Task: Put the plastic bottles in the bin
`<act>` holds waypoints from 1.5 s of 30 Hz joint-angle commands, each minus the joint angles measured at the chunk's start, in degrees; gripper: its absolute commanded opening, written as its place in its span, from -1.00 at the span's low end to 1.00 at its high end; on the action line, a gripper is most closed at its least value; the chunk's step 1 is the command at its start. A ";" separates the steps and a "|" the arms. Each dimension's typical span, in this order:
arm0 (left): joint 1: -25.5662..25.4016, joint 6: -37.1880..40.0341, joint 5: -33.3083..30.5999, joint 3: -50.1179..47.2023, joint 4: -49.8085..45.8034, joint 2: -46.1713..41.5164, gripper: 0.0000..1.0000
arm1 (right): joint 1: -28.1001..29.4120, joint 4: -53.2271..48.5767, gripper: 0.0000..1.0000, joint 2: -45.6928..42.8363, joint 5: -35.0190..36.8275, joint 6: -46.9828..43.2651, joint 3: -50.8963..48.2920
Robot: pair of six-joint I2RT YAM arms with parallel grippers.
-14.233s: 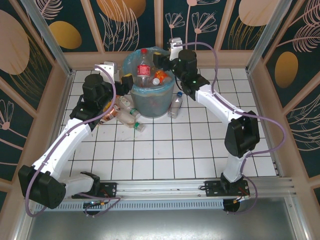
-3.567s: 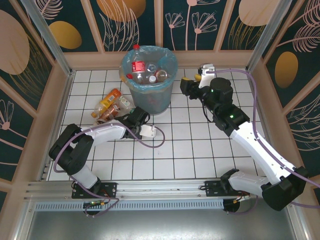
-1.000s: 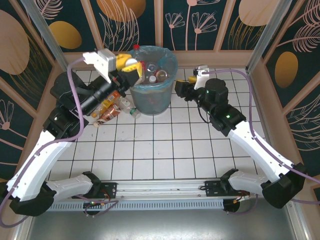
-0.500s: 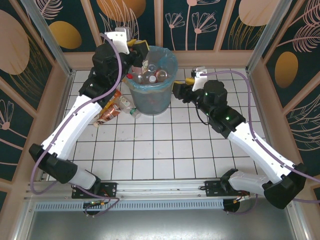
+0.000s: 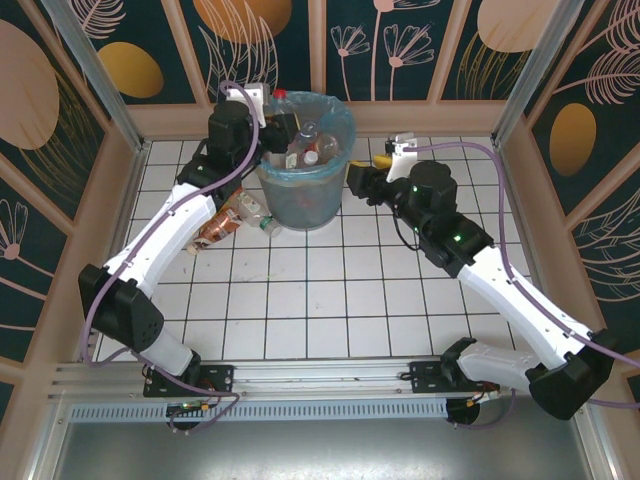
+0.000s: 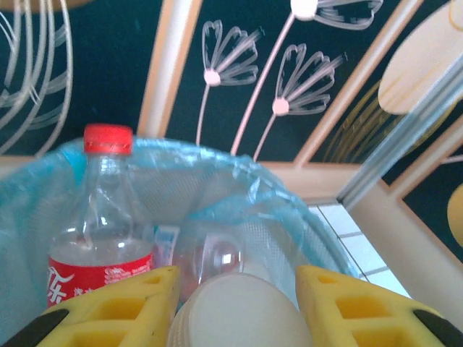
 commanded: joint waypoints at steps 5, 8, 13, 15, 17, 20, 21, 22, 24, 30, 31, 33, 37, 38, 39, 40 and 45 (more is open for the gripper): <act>1.37 -0.25 0.00 -6.61 -3.80 0.61 -1.00 | 0.40 0.51 0.20 0.94 0.95 1.41 -0.29; 2.91 -2.11 -0.12 -10.38 -2.26 -0.70 -1.00 | 0.41 0.55 0.20 0.91 0.85 1.57 -0.37; 4.60 -3.75 1.68 -13.42 -1.26 -0.28 -1.00 | 0.43 0.68 0.20 1.41 0.73 1.68 -0.29; 4.58 -3.74 2.71 -13.36 -1.30 0.24 -1.00 | 0.53 0.69 0.20 1.56 0.47 1.84 -0.23; 4.57 -3.83 3.96 -12.94 -0.94 0.74 -1.00 | 0.49 0.72 0.20 1.69 0.41 1.96 -0.20; 4.59 -3.57 5.78 -10.07 -1.84 1.45 -0.64 | 0.49 0.56 0.20 2.05 0.28 2.03 0.22; 4.60 -3.48 6.13 -8.79 -2.35 1.59 -0.48 | 0.52 0.52 0.20 2.25 0.23 1.95 0.39; 4.59 -3.47 6.49 -7.25 -2.88 1.76 -0.34 | 0.56 0.42 0.20 2.44 0.16 1.94 0.58; 4.64 -3.30 7.16 -4.36 -3.88 1.77 -0.16 | 0.61 0.34 0.20 2.66 0.07 1.81 1.06; 4.62 -3.35 5.47 1.69 -5.72 -0.73 0.12 | 0.79 -0.12 0.20 3.10 0.24 1.42 1.91; 4.60 -3.02 4.76 2.41 -5.94 -1.39 0.12 | 0.80 -0.26 0.20 3.19 0.30 1.33 2.00; 4.59 -2.38 3.61 4.01 -6.77 -2.36 0.09 | 0.89 -0.26 0.20 3.27 0.41 1.15 2.09; 4.60 -0.95 3.51 7.55 -8.99 -2.89 0.07 | 0.89 -0.23 0.20 3.41 0.54 0.97 2.18; 4.60 -0.93 3.54 8.21 -9.36 -2.81 -0.02 | 0.89 -0.33 0.20 3.53 0.51 0.97 2.18; 4.59 -0.90 4.01 8.44 -9.42 -2.60 -0.17 | 0.89 -0.24 0.20 3.62 0.50 0.97 2.10; 4.64 -0.93 4.63 8.63 -9.62 -2.10 -0.32 | 0.89 -0.25 0.20 3.86 0.47 0.97 2.09; 4.59 1.22 6.34 10.54 -16.96 3.27 -0.82 | 0.97 -0.10 0.20 3.98 0.27 1.25 2.01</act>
